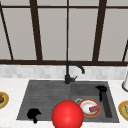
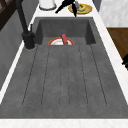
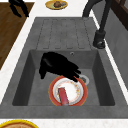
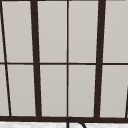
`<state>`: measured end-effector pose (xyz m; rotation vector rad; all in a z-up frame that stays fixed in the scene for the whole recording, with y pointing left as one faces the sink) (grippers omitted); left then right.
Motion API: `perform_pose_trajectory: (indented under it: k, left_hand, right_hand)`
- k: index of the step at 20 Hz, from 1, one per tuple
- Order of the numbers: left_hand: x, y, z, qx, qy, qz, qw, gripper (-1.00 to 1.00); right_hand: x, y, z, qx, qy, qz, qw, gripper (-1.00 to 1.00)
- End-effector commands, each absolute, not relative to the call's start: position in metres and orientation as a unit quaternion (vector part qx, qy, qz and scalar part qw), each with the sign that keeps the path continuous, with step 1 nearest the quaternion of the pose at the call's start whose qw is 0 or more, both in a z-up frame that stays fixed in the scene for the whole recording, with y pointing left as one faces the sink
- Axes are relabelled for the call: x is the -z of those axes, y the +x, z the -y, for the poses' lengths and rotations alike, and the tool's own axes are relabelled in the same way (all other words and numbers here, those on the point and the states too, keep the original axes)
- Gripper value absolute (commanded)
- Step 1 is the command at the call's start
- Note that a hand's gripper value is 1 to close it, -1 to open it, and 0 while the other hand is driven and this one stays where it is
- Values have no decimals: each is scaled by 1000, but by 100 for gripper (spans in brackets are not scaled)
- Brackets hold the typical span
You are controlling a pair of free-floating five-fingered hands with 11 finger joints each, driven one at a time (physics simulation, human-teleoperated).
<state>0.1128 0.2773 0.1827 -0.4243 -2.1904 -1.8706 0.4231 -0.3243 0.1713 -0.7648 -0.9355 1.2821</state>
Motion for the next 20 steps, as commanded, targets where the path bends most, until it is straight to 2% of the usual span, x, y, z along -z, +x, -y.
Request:
perform_pose_trajectory:
  k: [1,9,20]
  left_hand:
    - [-183,113,-277,638,-145,747,115,0]
    - [-183,113,-277,638,-145,747,115,0]
    - [-183,113,-277,638,-145,747,115,0]
  right_hand:
    - [-196,410,332,-572,-344,393,632,-100]
    - [-241,381,362,-549,-340,396,653,-100]
    - [-273,359,417,-559,-325,359,673,-100]
